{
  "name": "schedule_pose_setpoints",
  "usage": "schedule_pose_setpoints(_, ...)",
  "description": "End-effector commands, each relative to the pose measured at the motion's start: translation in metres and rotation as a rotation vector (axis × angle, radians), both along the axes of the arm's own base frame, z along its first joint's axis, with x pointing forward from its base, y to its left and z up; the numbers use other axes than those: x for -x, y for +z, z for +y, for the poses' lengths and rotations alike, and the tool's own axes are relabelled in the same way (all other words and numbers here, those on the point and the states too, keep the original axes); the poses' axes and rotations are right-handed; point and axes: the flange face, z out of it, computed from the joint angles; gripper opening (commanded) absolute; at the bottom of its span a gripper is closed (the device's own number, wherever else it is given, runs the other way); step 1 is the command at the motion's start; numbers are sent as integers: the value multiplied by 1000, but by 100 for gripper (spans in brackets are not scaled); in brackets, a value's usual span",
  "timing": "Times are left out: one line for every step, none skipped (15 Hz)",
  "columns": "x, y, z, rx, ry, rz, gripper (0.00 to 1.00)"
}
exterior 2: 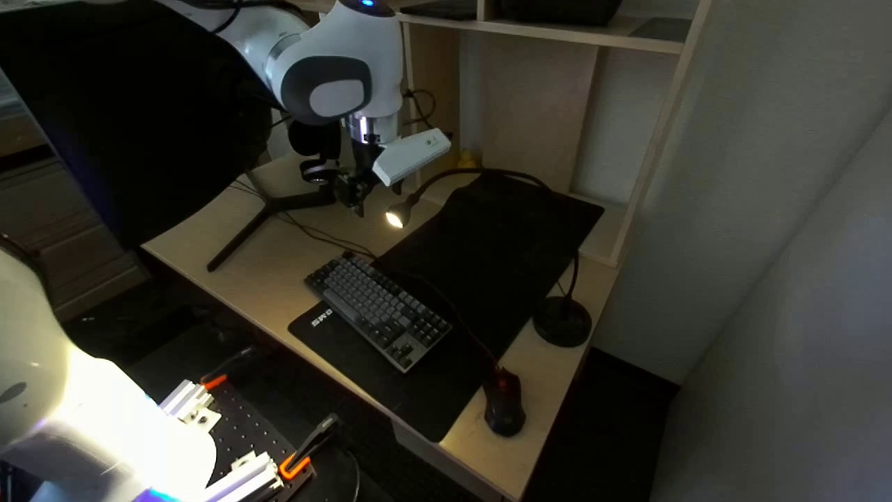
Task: Hang the headphones on the monitor, turn on the desk lamp, then press the spacebar on the keyboard
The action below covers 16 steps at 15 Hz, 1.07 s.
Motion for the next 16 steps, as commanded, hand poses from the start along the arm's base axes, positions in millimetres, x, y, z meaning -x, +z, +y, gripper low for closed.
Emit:
schedule_pose_setpoints(78,-14,16,-26,193,-37,100)
schedule_pose_setpoints(95,-17,19,-32,205,-56,100)
schedule_pose_setpoints(54,-14,16,-22,152,3,100)
schedule_pose_setpoints(65,-16,18,-23,161,3,100)
schedule_pose_setpoints(66,-13,19,-23,156,-1,100)
schedule_pose_setpoints(63,-11,19,-24,153,-5,100)
schedule_pose_setpoints(61,-11,18,-25,151,-5,100)
schedule_pose_setpoints(59,-12,18,-25,150,-3,100)
schedule_pose_setpoints(57,-20,26,-58,167,32,100)
schedule_pose_setpoints(63,-29,42,-95,232,70,100)
schedule_pose_setpoints(72,-34,58,-120,285,99,100)
schedule_pose_setpoints(83,-39,73,-142,330,116,100)
schedule_pose_setpoints(95,-41,88,-162,379,136,100)
schedule_pose_setpoints(105,-43,99,-172,433,159,100)
schedule_pose_setpoints(112,-48,106,-159,465,187,100)
schedule_pose_setpoints(115,-53,114,-142,482,228,100)
